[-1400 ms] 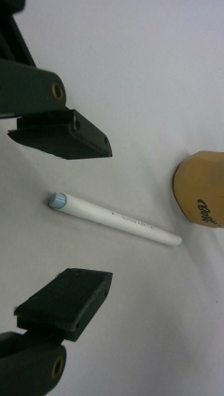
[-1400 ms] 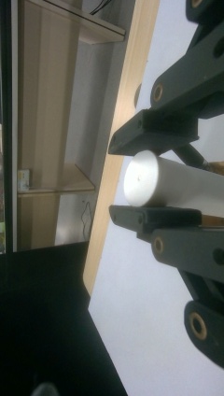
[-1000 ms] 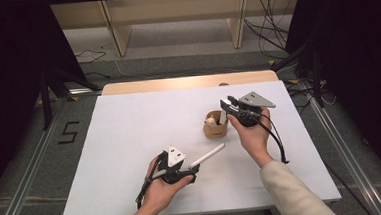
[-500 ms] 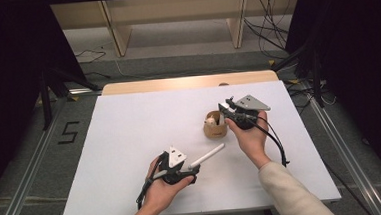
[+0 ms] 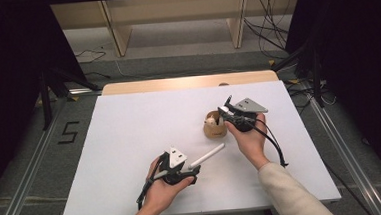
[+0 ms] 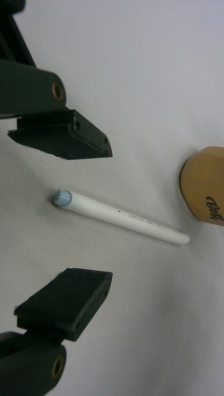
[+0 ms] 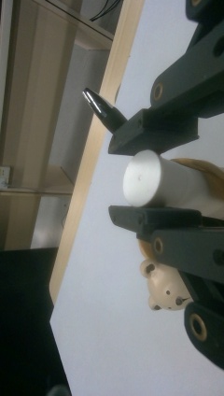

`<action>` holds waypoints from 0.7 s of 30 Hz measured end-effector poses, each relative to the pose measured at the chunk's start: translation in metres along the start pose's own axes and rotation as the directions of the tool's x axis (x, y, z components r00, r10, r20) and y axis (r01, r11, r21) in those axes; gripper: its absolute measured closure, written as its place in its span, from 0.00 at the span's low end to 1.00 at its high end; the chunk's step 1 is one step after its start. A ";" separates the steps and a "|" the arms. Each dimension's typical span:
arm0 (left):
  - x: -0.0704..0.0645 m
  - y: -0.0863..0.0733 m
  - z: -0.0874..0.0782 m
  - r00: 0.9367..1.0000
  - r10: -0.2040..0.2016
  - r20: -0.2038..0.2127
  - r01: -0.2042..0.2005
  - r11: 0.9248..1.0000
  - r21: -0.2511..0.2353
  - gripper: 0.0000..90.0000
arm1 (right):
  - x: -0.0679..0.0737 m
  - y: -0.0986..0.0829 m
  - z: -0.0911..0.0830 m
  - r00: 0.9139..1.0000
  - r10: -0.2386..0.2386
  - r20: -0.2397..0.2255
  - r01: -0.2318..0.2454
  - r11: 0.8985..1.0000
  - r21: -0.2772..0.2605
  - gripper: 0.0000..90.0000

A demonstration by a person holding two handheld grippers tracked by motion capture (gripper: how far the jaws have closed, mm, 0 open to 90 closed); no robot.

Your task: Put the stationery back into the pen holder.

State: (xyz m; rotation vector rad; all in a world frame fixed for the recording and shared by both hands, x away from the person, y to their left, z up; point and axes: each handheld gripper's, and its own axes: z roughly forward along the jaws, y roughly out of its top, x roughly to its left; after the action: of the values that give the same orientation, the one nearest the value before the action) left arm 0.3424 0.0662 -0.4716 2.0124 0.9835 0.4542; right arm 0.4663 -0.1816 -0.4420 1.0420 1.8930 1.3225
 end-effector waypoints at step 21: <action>0.000 0.000 0.000 1.000 0.006 0.003 -0.006 1.000 0.006 0.37 | 0.000 -0.009 0.007 1.000 -0.006 -0.001 0.006 0.999 0.049 0.71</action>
State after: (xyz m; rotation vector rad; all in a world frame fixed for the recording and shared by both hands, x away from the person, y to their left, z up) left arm 0.3422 0.0661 -0.4719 2.0221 0.9781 0.4520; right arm 0.4699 -0.1800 -0.4529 1.0601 1.9365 1.2788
